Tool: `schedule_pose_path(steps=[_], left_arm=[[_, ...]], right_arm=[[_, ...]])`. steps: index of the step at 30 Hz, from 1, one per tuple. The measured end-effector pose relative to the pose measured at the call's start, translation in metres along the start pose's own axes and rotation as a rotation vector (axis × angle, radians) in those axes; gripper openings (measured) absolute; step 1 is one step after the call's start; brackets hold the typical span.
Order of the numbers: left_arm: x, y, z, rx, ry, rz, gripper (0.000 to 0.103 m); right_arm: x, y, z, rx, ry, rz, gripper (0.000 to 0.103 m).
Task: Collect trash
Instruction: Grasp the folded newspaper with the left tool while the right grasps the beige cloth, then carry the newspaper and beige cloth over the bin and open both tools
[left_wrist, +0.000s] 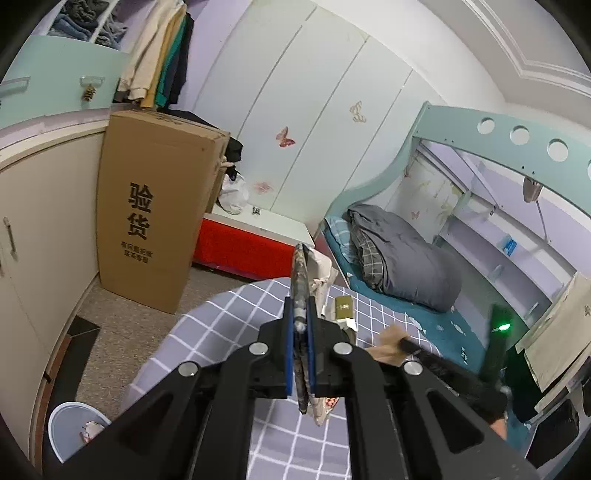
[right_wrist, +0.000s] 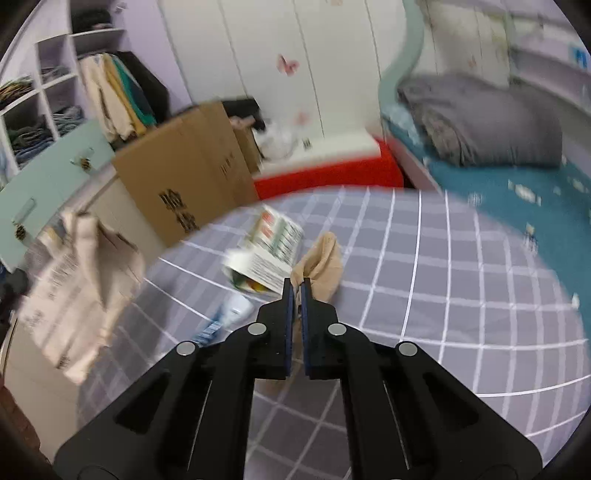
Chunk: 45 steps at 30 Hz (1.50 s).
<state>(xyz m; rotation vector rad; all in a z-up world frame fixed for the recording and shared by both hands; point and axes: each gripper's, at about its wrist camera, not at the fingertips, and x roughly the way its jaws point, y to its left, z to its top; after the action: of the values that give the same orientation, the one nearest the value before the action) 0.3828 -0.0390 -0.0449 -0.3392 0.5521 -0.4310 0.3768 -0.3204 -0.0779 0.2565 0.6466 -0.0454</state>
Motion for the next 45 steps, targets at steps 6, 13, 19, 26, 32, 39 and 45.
schedule_pose_path(steps=[6,13,19,26,32,39,45], left_arm=[[-0.039,0.024,0.005,-0.014,-0.032,0.031,0.005],[-0.09,0.068,0.006,-0.021,-0.065,0.117,0.005],[-0.126,0.132,-0.003,-0.06,-0.054,0.22,0.005],[-0.144,0.218,-0.026,-0.122,-0.002,0.34,0.005],[-0.129,0.282,-0.055,-0.181,0.088,0.441,0.005],[-0.09,0.347,-0.093,-0.273,0.245,0.505,0.012],[-0.073,0.375,-0.118,-0.353,0.345,0.52,0.063]], right_arm=[[-0.038,0.056,0.009,-0.056,-0.038,0.096,0.004],[-0.047,0.158,-0.001,-0.16,-0.011,0.246,0.004],[-0.036,0.26,-0.033,-0.264,0.063,0.397,0.004],[0.008,0.349,-0.086,-0.367,0.179,0.456,0.004],[0.065,0.399,-0.144,-0.406,0.319,0.45,0.004],[0.12,0.421,-0.197,-0.442,0.444,0.392,0.004],[0.147,0.416,-0.22,-0.432,0.52,0.357,0.004]])
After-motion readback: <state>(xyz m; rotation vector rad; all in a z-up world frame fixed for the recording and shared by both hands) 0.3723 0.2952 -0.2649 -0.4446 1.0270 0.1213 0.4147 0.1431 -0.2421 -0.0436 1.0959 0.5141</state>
